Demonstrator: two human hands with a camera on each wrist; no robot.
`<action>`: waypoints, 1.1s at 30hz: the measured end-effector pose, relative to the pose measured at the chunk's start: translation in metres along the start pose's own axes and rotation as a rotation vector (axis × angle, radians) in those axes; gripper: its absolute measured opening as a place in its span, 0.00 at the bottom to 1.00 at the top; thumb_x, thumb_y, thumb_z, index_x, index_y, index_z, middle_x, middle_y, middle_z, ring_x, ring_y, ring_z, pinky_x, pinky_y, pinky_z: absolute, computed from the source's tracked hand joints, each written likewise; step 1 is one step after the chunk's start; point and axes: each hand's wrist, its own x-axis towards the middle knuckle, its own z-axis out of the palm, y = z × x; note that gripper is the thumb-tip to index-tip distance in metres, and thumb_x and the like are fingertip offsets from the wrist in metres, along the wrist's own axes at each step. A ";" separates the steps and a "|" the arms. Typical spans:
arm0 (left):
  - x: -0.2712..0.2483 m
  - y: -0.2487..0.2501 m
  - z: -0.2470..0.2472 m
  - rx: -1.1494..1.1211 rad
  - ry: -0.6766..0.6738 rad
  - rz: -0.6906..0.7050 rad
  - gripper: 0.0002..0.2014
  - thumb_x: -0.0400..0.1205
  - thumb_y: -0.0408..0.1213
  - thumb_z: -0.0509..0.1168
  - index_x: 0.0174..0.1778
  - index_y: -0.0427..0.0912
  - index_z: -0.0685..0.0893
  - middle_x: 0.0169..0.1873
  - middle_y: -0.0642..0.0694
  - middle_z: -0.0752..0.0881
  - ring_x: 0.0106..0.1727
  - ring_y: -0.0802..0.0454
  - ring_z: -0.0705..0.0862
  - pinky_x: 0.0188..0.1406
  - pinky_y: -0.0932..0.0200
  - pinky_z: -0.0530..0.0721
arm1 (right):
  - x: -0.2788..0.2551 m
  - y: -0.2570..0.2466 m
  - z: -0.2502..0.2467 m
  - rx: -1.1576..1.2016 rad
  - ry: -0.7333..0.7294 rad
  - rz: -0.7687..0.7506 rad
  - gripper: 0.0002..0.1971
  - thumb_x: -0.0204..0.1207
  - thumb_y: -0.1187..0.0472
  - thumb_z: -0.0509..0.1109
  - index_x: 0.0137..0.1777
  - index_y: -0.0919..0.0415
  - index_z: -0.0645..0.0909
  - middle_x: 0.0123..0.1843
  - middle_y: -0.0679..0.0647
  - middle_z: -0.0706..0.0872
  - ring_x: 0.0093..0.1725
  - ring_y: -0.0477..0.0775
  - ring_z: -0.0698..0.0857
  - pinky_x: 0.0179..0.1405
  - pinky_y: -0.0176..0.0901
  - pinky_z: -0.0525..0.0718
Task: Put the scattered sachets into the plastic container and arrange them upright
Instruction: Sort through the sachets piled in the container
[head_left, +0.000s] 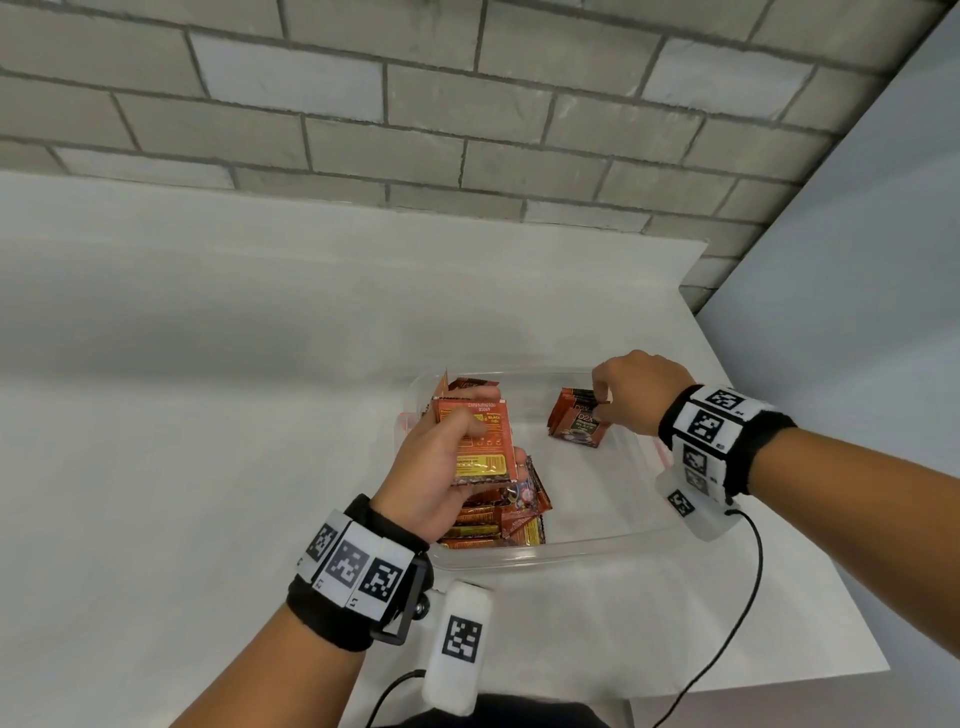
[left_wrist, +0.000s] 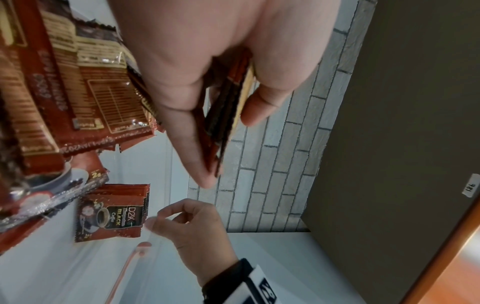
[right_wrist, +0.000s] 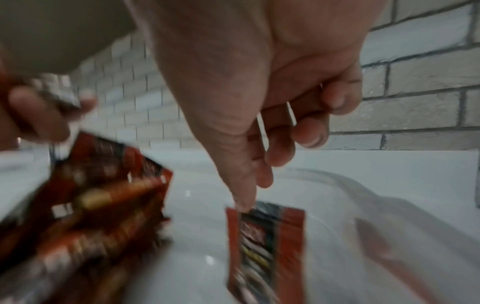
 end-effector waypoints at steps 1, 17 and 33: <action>0.001 0.000 0.001 0.014 -0.013 -0.006 0.19 0.82 0.23 0.57 0.67 0.40 0.80 0.58 0.30 0.83 0.43 0.38 0.90 0.45 0.41 0.89 | -0.005 0.000 -0.003 0.111 0.029 -0.003 0.10 0.77 0.52 0.70 0.52 0.56 0.82 0.44 0.52 0.82 0.41 0.52 0.80 0.27 0.38 0.70; 0.009 -0.015 0.024 0.222 -0.134 0.048 0.23 0.70 0.33 0.72 0.63 0.37 0.81 0.53 0.37 0.88 0.51 0.40 0.88 0.33 0.53 0.89 | -0.073 -0.019 -0.015 1.166 0.060 -0.251 0.08 0.73 0.66 0.75 0.50 0.56 0.85 0.34 0.48 0.85 0.32 0.42 0.82 0.34 0.34 0.81; 0.012 -0.012 0.022 0.138 -0.088 0.107 0.19 0.77 0.19 0.65 0.61 0.41 0.81 0.50 0.41 0.89 0.49 0.45 0.89 0.44 0.50 0.89 | -0.085 -0.019 0.000 0.923 0.364 -0.353 0.12 0.66 0.62 0.81 0.50 0.54 0.86 0.43 0.48 0.78 0.37 0.43 0.77 0.37 0.24 0.73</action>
